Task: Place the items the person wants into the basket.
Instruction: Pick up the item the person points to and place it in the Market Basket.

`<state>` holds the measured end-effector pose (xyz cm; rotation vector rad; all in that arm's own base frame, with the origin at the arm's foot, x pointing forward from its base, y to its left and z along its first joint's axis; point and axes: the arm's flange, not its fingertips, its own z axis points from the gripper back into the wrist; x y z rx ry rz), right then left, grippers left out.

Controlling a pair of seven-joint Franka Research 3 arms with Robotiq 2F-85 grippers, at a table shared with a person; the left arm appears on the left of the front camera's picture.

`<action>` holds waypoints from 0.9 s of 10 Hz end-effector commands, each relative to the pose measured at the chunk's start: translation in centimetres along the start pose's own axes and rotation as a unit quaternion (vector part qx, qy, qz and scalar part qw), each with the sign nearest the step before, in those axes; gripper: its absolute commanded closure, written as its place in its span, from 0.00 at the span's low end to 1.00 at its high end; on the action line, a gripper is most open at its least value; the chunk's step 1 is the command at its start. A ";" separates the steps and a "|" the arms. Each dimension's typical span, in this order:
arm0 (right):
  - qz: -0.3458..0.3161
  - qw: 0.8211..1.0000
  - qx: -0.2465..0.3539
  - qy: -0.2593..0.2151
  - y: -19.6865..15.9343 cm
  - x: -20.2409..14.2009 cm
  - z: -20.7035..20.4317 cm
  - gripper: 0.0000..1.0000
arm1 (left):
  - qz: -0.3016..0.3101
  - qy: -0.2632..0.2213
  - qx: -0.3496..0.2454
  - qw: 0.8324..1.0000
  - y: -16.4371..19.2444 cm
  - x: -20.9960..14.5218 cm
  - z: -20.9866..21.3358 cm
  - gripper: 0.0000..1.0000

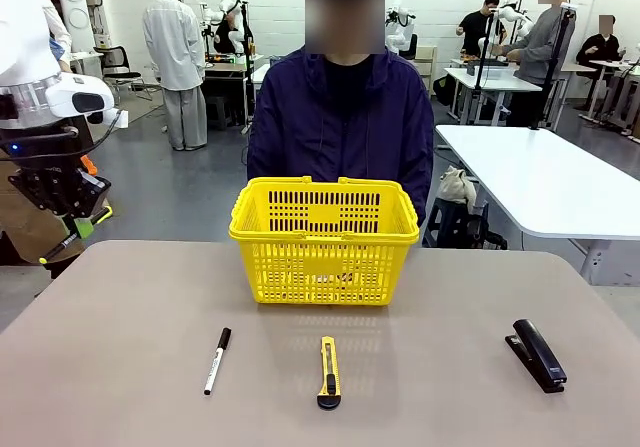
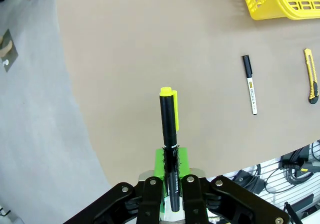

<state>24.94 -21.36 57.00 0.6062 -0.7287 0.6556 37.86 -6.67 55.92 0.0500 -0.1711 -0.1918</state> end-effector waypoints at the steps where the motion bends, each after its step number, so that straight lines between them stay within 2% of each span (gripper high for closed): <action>1: 0.007 1.000 0.007 -0.014 -0.2 0.2 0.1 0.00 | -0.007 0.002 -0.002 1.000 0.1 -0.1 0.2 0.94; 2: 0.007 1.000 0.007 -0.014 -0.2 0.2 0.1 0.00 | -0.007 0.002 -0.002 1.000 0.1 -0.1 0.2 0.94; 3: 0.007 1.000 0.007 -0.014 -0.2 0.2 0.1 0.00 | 0.000 0.000 0.000 1.000 0.0 0.0 0.0 0.89; 4: 0.007 1.000 0.007 -0.014 -0.2 0.2 0.1 0.00 | -0.089 -0.021 -0.015 0.996 -1.3 2.3 1.4 0.89; 6: 0.007 1.000 0.007 -0.014 -0.2 0.2 0.1 0.00 | -0.222 0.005 -0.066 0.973 -5.2 10.5 3.5 0.89; 7: 0.007 1.000 0.007 -0.014 -0.2 0.2 0.1 0.00 | -0.277 0.030 -0.104 0.955 -7.7 15.1 4.3 0.89; 9: 0.007 1.000 0.007 -0.014 -0.2 0.2 0.1 0.00 | -0.317 0.038 -0.106 0.942 -12.8 20.9 4.2 0.89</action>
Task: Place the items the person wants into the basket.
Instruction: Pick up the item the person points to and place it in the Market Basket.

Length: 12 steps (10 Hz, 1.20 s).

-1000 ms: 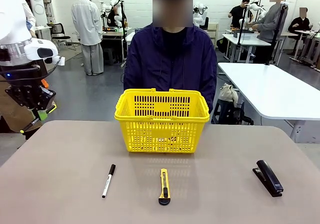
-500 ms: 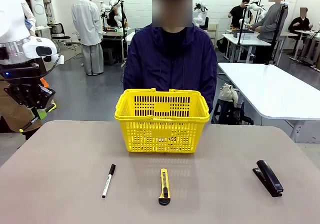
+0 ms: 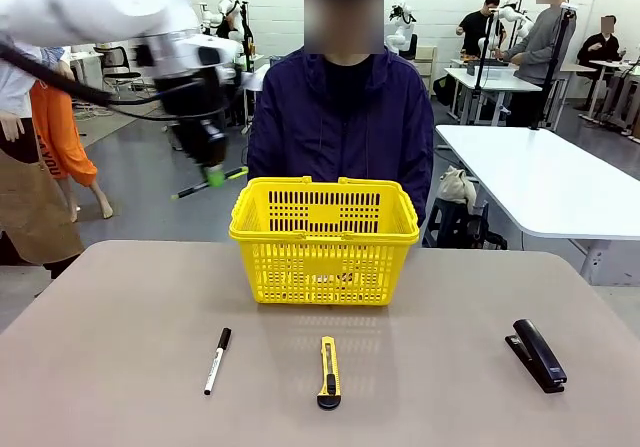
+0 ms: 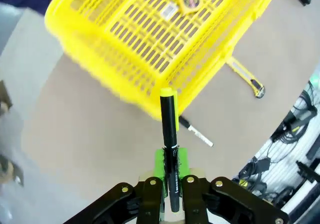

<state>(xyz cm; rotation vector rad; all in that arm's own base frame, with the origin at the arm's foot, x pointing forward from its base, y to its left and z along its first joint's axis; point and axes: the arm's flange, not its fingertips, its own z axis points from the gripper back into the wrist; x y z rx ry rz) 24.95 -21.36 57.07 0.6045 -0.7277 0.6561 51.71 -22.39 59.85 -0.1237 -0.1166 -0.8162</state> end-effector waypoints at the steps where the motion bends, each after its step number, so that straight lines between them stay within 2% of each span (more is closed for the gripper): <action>1: 0.007 1.000 0.007 -0.015 -0.2 0.1 0.0 0.00 | -0.031 0.042 0.014 0.999 0.4 6.1 0.9 0.89; 3: 0.007 1.000 0.007 -0.015 -0.2 0.1 0.0 0.00 | -0.064 0.071 0.048 0.994 0.0 11.3 -2.1 0.89; 5: 0.007 1.000 0.007 -0.015 -0.2 0.1 0.0 0.00 | -0.080 0.081 0.063 0.991 -2.1 13.3 -5.1 0.89; 7: 0.007 1.000 0.007 -0.015 -0.2 0.1 0.0 0.00 | -0.093 0.036 0.073 0.992 -2.9 13.8 -7.2 0.89; 9: 0.007 1.000 0.007 -0.015 -0.2 0.1 0.0 0.00 | -0.081 -0.007 0.073 0.994 -2.9 13.1 -8.8 0.89; 12: 0.007 1.000 0.007 -0.015 -0.2 0.1 0.0 0.00 | -0.089 -0.016 0.066 0.994 -3.2 12.8 -9.3 0.89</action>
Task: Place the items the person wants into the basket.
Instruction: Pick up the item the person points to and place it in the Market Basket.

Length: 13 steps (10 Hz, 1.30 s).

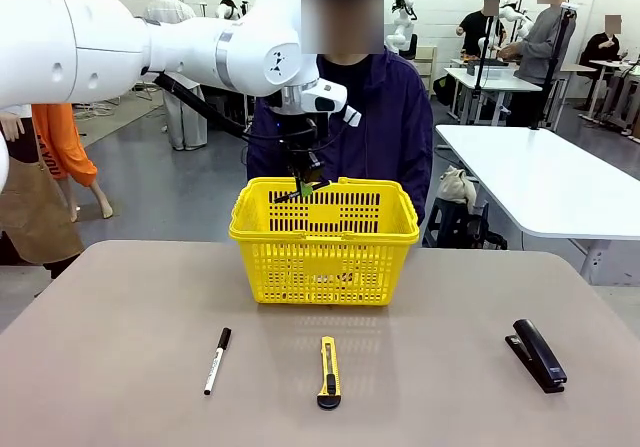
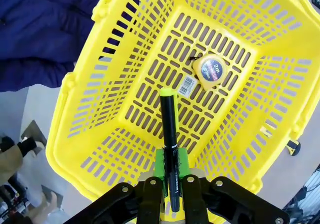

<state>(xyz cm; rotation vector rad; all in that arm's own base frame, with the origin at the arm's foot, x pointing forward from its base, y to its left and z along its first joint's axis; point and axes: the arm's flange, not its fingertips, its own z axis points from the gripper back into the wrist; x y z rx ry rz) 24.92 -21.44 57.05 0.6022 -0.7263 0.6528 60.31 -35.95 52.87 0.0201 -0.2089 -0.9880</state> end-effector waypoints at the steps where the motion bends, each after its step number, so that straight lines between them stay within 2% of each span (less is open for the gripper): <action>1: 0.008 1.000 0.009 -0.016 -0.1 0.2 0.0 0.00 | 0.000 0.001 0.000 1.000 0.1 0.2 0.4 0.89; 7: 0.008 1.000 0.009 -0.016 -0.1 0.2 0.0 0.00 | -0.001 0.000 0.001 1.000 -0.1 0.0 -0.1 0.89; 10: 0.008 1.000 0.009 -0.016 -0.1 0.2 0.0 0.00 | -0.083 0.000 0.013 0.996 -1.3 0.0 -3.5 0.89; 13: 0.008 1.000 0.009 -0.016 -0.1 0.2 0.0 0.00 | -0.083 0.027 0.005 0.996 -1.1 1.0 -7.0 0.89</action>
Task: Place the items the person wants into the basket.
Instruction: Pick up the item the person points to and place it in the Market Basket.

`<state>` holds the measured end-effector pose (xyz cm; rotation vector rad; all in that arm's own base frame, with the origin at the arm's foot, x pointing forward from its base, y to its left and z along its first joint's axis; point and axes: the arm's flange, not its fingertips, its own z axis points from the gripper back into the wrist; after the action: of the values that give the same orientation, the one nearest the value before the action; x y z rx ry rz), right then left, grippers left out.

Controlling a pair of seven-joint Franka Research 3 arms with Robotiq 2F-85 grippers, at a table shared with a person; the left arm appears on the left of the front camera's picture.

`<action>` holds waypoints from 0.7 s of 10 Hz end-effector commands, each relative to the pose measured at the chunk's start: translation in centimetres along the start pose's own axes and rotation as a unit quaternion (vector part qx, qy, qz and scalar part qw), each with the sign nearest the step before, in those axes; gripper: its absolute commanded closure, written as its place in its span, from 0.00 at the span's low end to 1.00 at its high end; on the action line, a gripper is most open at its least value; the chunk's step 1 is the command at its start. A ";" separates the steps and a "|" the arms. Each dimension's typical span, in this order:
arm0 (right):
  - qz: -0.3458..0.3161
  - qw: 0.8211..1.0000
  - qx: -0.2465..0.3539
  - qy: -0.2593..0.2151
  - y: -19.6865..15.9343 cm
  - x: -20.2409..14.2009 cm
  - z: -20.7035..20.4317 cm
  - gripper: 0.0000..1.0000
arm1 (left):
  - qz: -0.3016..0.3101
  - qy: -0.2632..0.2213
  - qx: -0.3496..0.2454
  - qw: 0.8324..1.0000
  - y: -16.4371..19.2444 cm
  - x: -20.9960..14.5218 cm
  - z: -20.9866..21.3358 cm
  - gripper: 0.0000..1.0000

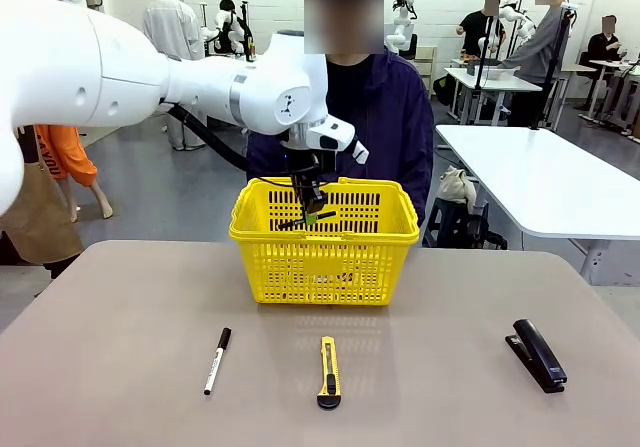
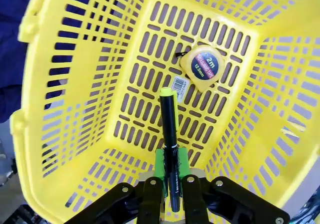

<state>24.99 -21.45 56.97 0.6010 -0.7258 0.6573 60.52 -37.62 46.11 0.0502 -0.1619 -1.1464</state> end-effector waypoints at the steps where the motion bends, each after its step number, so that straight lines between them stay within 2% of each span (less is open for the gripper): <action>1: 0.006 1.000 0.008 -0.017 -0.1 0.2 0.0 0.00 | -0.006 0.011 0.003 1.000 1.0 0.9 -0.8 0.89; 4: 0.006 1.000 0.008 -0.017 -0.1 0.2 0.0 0.00 | -0.012 0.009 -0.004 1.000 1.0 1.2 -1.5 0.89; 5: 0.006 1.000 0.008 -0.017 -0.1 0.2 0.0 0.00 | -0.014 0.010 -0.004 1.000 1.4 1.1 -1.4 0.53; 6: 0.006 1.000 0.008 -0.017 -0.1 0.2 0.0 0.00 | -0.014 0.011 -0.005 1.000 1.4 1.1 -1.3 0.29; 7: 0.006 1.000 0.008 -0.017 -0.1 0.2 0.0 0.00 | -0.013 0.010 -0.005 1.000 1.1 1.1 -1.3 0.00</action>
<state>25.00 -21.45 56.96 0.6006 -0.7259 0.6585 61.87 -37.91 44.56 0.0482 -0.1494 -1.1490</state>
